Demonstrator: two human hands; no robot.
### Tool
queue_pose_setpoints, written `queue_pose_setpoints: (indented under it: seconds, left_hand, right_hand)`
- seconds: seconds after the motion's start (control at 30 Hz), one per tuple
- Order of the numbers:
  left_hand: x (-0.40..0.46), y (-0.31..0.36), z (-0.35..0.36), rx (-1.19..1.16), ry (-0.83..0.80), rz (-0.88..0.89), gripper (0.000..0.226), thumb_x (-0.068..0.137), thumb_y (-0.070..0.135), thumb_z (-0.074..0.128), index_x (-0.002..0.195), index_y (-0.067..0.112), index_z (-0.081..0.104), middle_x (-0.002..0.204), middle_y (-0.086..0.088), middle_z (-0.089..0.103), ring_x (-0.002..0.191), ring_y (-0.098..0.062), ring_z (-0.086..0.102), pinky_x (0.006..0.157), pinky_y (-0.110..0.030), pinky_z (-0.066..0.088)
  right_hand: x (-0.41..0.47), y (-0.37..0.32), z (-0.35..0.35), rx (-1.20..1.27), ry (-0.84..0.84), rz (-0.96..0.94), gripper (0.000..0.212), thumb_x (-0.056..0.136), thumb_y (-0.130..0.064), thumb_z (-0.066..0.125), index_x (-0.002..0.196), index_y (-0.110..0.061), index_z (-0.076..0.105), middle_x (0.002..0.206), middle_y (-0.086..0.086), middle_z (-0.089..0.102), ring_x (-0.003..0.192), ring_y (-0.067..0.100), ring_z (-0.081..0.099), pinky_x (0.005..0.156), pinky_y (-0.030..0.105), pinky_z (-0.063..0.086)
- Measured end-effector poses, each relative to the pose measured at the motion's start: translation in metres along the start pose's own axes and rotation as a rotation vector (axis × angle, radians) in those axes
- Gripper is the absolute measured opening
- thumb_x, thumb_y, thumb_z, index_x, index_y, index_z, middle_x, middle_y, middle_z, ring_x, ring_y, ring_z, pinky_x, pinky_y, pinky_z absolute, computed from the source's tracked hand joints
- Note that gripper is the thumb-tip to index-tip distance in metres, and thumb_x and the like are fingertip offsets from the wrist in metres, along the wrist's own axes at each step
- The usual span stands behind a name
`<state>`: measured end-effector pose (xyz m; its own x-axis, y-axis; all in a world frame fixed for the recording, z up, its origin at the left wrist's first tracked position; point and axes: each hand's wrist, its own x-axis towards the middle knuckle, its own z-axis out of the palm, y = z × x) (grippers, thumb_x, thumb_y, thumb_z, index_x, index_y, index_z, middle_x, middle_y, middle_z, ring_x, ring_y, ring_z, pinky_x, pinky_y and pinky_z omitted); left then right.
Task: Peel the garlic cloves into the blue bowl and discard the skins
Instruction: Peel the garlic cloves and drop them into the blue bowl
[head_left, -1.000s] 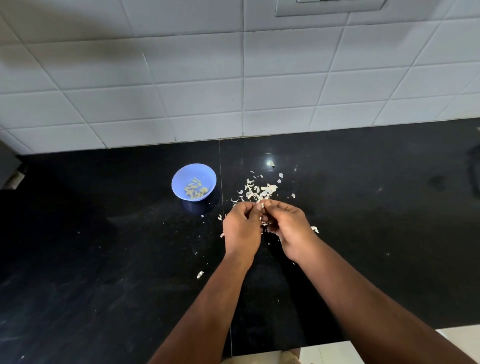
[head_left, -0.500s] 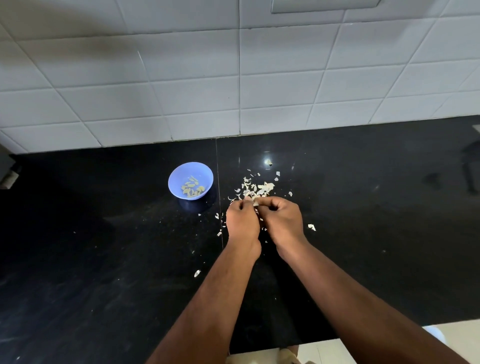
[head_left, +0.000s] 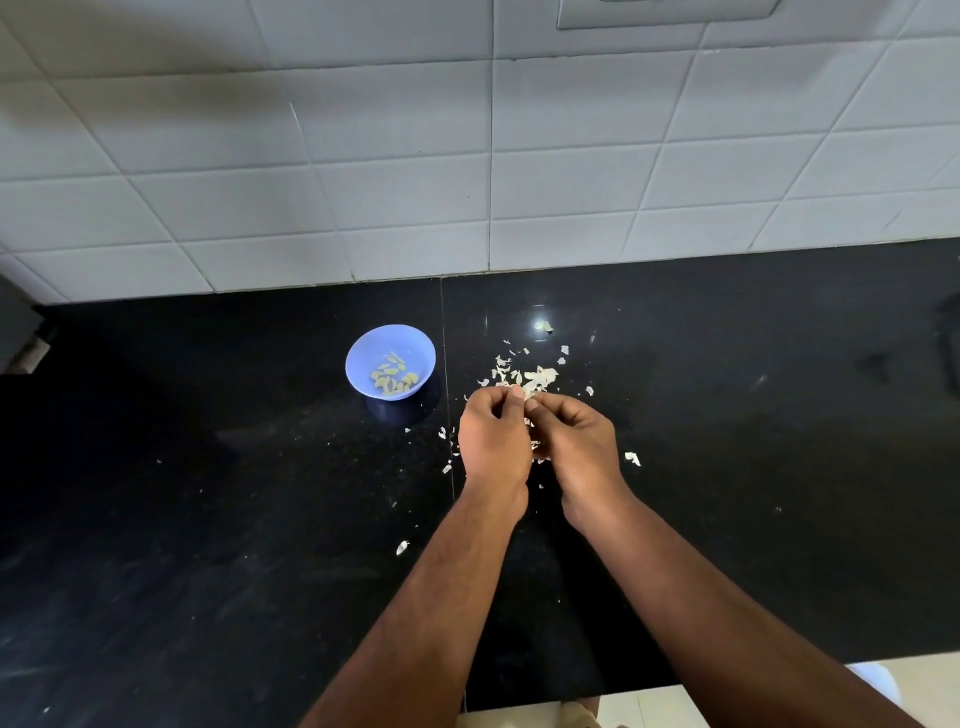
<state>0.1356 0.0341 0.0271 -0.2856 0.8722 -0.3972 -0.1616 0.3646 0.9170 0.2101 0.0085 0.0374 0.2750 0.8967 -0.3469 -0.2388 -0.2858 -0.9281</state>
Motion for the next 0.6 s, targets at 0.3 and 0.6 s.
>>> queue_pose_setpoints:
  seconds: [0.3,0.6]
  left_hand:
    - [0.001,0.004,0.000,-0.137,-0.079,0.008,0.008,0.105,0.013,0.065,0.106,0.008,0.071,0.087,-0.002,0.074,0.066,-0.005,0.064,0.064,-0.023,0.055]
    - [0.003,0.004,-0.014,-0.334,-0.148,-0.105,0.015,0.103,-0.003,0.055,0.103,0.011,0.063,0.092,-0.008,0.075,0.074,-0.014,0.069,0.064,-0.028,0.055]
  right_hand:
    - [0.003,-0.009,-0.001,0.197,0.081,-0.056,0.012,0.102,-0.011,0.065,0.105,-0.001,0.072,0.093,0.009,0.078,0.070,0.012,0.070,0.060,0.025,0.057]
    - [0.030,-0.016,-0.033,-0.068,-0.064,-0.033,0.015,0.102,-0.006,0.063,0.110,-0.009,0.076,0.080,0.001,0.071,0.067,0.011,0.062,0.060,0.026,0.055]
